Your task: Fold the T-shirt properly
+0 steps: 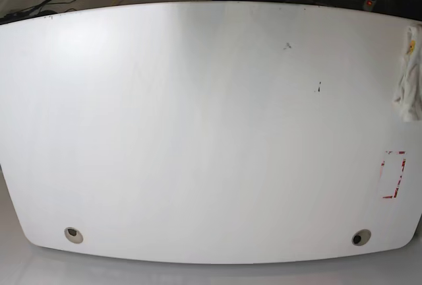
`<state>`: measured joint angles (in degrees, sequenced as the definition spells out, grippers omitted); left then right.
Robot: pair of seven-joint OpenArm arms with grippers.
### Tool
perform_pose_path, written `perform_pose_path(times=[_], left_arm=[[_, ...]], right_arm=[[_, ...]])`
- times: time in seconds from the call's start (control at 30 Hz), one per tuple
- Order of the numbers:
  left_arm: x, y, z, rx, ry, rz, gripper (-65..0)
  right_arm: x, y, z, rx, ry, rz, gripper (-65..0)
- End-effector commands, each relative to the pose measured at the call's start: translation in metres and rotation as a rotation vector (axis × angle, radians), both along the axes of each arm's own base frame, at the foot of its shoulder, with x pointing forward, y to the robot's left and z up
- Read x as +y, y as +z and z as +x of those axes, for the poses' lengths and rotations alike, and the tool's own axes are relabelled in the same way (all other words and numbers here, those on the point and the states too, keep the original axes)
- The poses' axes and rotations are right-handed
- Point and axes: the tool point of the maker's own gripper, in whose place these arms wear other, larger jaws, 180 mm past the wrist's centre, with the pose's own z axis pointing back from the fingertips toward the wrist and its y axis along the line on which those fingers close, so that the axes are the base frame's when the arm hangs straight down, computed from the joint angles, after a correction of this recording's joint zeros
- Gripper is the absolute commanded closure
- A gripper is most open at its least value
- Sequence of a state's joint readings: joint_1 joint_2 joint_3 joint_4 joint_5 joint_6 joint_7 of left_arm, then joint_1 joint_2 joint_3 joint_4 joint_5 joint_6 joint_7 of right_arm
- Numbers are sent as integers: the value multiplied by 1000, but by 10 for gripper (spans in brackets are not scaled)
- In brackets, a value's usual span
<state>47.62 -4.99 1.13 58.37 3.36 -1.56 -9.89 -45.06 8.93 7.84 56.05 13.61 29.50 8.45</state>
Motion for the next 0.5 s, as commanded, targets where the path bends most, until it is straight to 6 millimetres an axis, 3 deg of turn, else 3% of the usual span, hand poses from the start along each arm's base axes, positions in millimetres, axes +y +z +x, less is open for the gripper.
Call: perform_pose_path(times=[0.0,0.1,0.2,0.47], left_arm=[[4,-13,-8,39,16,4,-500],[10,-33,-3,74,71,4,-500],[16,-54,3,122,114,10,-500],[24,-78,22,183,144,31,-500]], right_arm=[[-5,-16,-18,71,-16,3,-270],[-2,-33,-15,110,-15,12,-270],[-5,-49,4,121,1,10,-270],[-4,-72,37,155,15,15,-270]])
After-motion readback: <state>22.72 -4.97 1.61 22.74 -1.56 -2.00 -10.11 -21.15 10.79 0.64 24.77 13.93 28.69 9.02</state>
